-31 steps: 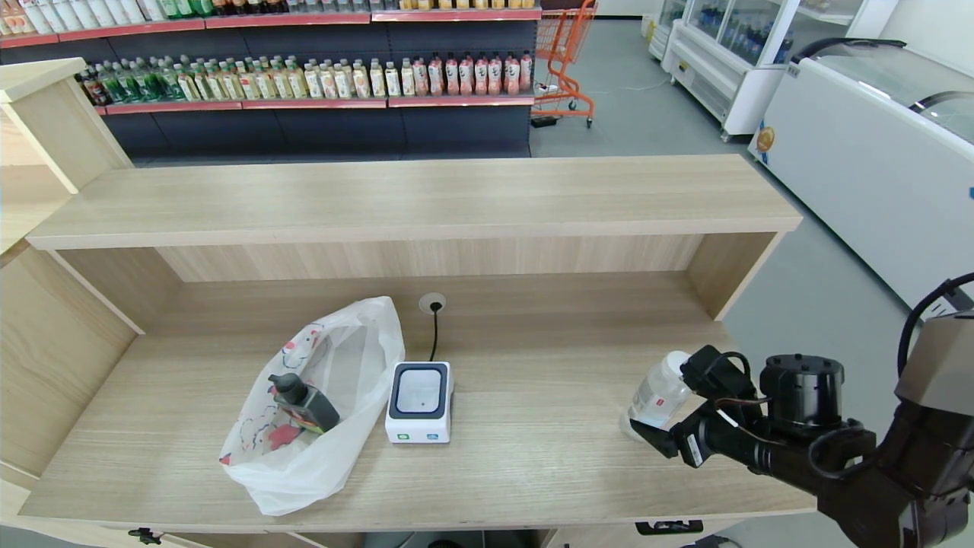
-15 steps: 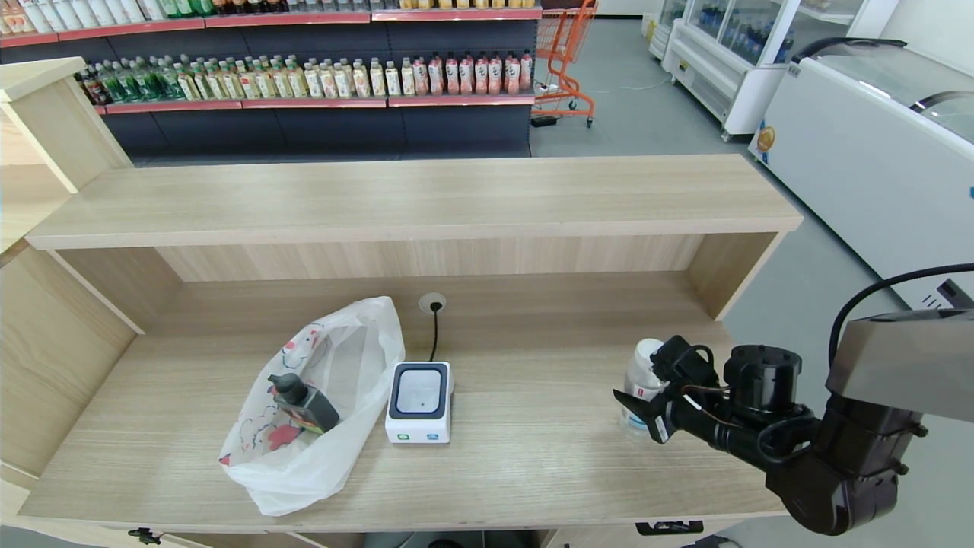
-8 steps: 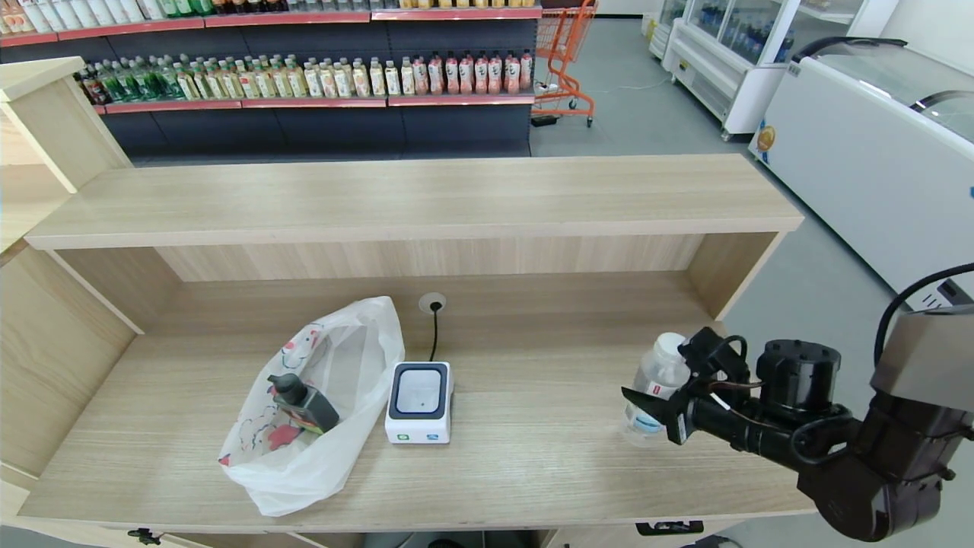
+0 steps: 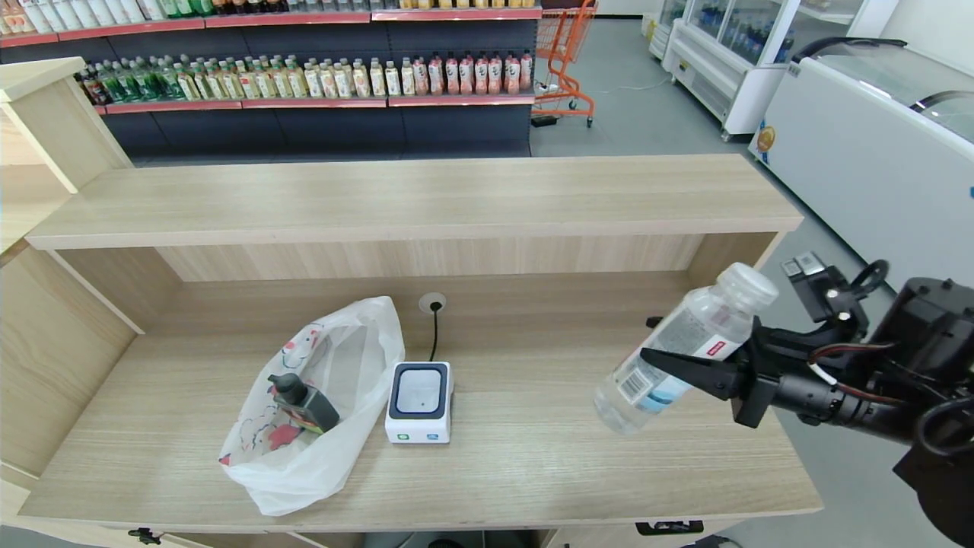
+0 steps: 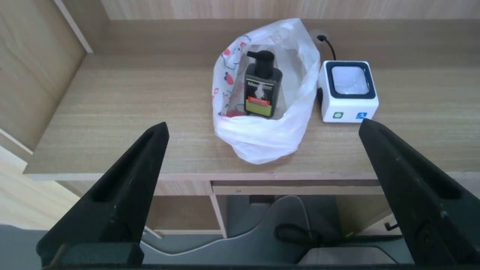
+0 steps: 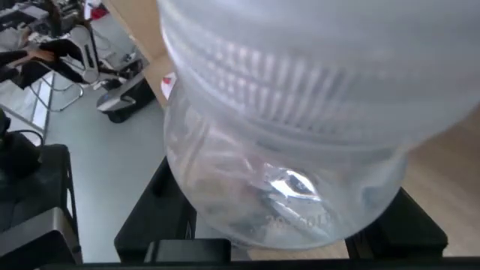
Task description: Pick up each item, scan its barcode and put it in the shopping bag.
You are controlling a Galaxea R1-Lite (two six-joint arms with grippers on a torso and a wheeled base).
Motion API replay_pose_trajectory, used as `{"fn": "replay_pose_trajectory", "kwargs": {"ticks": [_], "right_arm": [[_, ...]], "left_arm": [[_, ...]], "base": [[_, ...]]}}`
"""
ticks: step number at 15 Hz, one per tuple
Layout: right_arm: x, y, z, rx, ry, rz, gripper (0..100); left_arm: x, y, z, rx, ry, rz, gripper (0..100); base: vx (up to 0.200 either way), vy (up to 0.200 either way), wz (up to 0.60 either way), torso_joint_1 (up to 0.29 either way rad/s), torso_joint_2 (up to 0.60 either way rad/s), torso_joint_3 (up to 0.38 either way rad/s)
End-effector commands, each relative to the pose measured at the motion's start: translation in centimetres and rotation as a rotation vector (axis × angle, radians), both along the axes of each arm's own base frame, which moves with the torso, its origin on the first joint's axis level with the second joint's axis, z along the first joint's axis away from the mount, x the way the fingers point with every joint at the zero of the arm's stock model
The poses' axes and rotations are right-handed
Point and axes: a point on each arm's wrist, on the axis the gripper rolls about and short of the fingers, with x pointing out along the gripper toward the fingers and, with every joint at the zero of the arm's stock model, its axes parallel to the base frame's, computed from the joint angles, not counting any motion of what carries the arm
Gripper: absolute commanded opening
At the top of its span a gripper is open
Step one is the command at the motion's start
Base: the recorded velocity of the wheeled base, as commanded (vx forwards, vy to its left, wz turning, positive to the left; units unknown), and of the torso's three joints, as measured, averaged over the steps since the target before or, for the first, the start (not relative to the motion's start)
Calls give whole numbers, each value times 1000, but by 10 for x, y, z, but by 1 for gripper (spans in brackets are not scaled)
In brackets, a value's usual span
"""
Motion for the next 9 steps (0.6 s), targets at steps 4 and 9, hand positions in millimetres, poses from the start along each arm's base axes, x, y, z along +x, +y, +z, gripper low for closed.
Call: {"fn": "replay_pose_trajectory", "kwargs": {"ticks": [4, 9], "right_arm": [[-27, 13, 10, 19, -82, 109, 0], [-53, 30, 18, 68, 2, 227, 0]], "left_arm": [[0, 0, 0, -1, 1, -1, 100], [0, 0, 0, -1, 1, 1, 100]], "base": [[0, 0, 0, 0, 0, 0], [0, 0, 0, 0, 0, 0]]}}
